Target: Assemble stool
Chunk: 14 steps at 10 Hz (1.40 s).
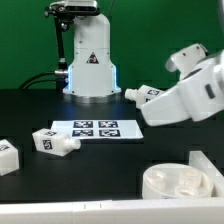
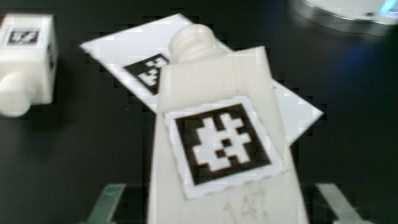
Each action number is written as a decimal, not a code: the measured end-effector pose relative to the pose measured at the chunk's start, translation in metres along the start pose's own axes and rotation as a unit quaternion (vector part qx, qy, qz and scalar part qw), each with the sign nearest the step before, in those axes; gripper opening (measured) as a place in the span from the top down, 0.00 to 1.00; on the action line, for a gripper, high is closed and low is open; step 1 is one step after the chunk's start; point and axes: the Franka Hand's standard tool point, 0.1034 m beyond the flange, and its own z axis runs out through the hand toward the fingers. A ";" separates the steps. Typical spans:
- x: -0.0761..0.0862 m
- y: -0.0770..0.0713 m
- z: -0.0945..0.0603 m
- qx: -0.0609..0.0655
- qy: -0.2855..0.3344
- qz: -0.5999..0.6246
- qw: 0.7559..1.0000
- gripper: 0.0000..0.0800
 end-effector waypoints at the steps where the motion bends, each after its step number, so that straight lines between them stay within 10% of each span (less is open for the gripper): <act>1: 0.002 -0.001 0.001 -0.003 0.000 -0.002 1.000 0.60; 2: 0.002 0.001 -0.004 -0.005 0.012 0.000 1.000 0.60; 4: -0.022 0.024 -0.029 0.061 0.016 0.077 0.995 0.60; 5: -0.026 0.043 -0.040 0.064 0.057 0.086 0.993 0.60; 6: -0.027 0.053 -0.050 0.035 0.131 0.039 0.990 0.60; 9: -0.033 0.056 -0.048 0.030 0.204 0.069 0.976 0.60; 11: -0.039 0.080 -0.080 0.116 0.274 0.132 0.946 0.60; 14: -0.040 0.098 -0.099 0.072 0.374 0.136 0.915 0.60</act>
Offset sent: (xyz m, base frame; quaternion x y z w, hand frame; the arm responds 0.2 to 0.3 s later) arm 0.0688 -0.0222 0.0567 0.1777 0.0104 0.2506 0.9516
